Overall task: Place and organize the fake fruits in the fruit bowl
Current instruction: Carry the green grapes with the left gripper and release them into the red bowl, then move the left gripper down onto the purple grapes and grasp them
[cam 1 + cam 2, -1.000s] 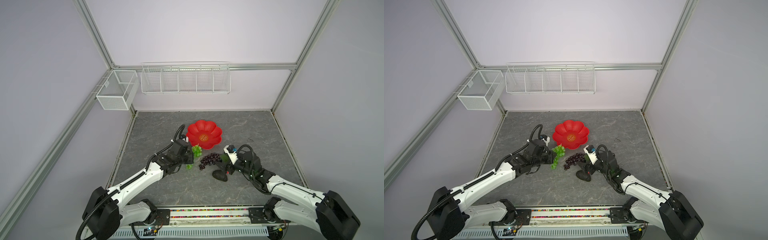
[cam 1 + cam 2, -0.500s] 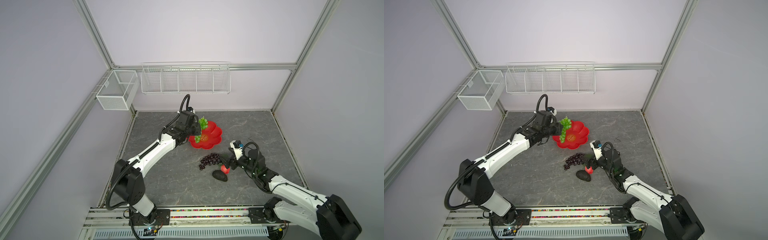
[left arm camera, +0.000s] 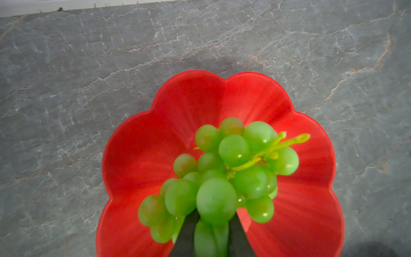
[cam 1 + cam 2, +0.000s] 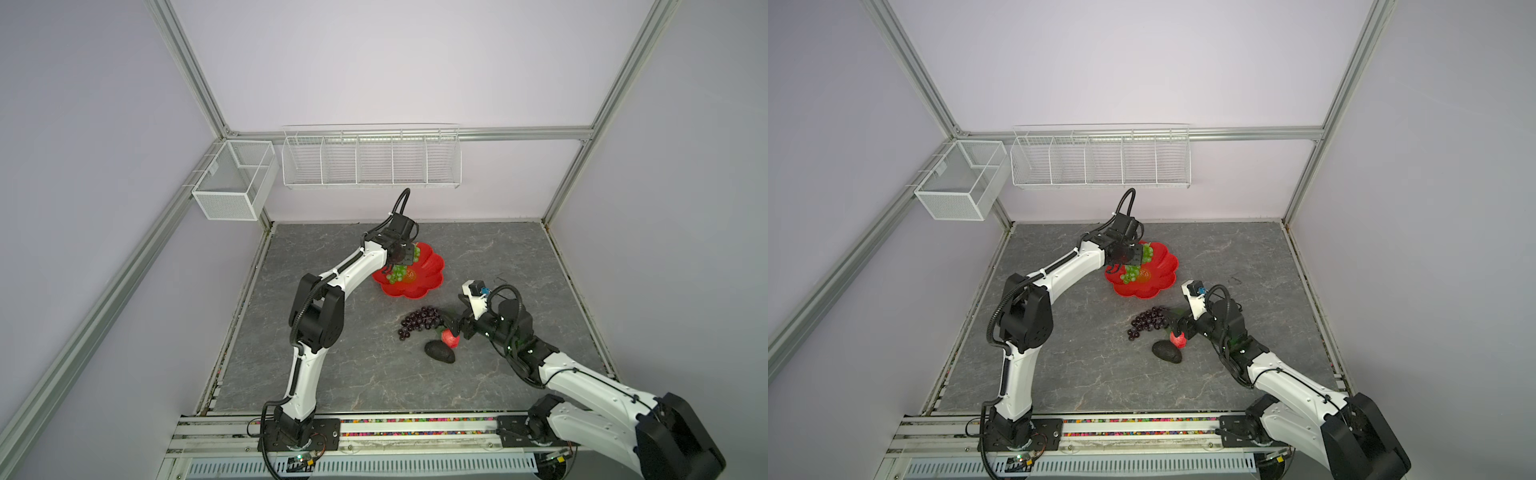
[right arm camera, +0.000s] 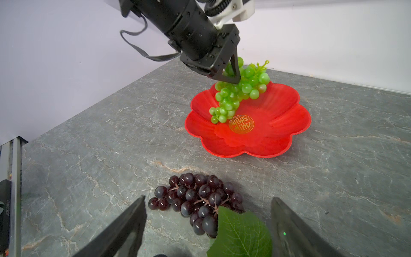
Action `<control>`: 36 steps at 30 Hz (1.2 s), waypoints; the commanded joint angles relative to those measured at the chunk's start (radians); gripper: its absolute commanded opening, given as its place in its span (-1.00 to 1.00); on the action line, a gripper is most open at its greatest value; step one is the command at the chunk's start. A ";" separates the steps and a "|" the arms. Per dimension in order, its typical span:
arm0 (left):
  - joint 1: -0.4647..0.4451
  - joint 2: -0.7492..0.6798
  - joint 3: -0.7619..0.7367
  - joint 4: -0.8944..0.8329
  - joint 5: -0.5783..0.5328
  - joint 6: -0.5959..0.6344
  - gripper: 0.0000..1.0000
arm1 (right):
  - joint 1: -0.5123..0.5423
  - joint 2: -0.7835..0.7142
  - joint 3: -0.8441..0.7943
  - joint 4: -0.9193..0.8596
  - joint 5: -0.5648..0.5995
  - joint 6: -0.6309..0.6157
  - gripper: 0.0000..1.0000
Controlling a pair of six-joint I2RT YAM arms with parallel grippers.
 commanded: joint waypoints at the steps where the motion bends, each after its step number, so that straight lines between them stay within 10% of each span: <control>1: -0.004 0.026 0.010 0.020 0.061 0.046 -0.60 | -0.005 -0.016 -0.016 0.027 -0.001 0.007 0.77; 14: -0.013 -0.135 -0.182 0.202 0.082 0.137 0.33 | -0.008 -0.013 -0.015 0.021 0.001 0.011 0.77; 25: -0.031 -0.455 -0.635 0.342 0.343 0.324 0.35 | -0.029 -0.094 -0.024 -0.068 -0.033 0.000 0.77; 36: -0.173 -0.433 -0.870 0.408 0.228 0.367 0.36 | -0.029 -0.073 -0.005 -0.129 -0.095 -0.002 0.77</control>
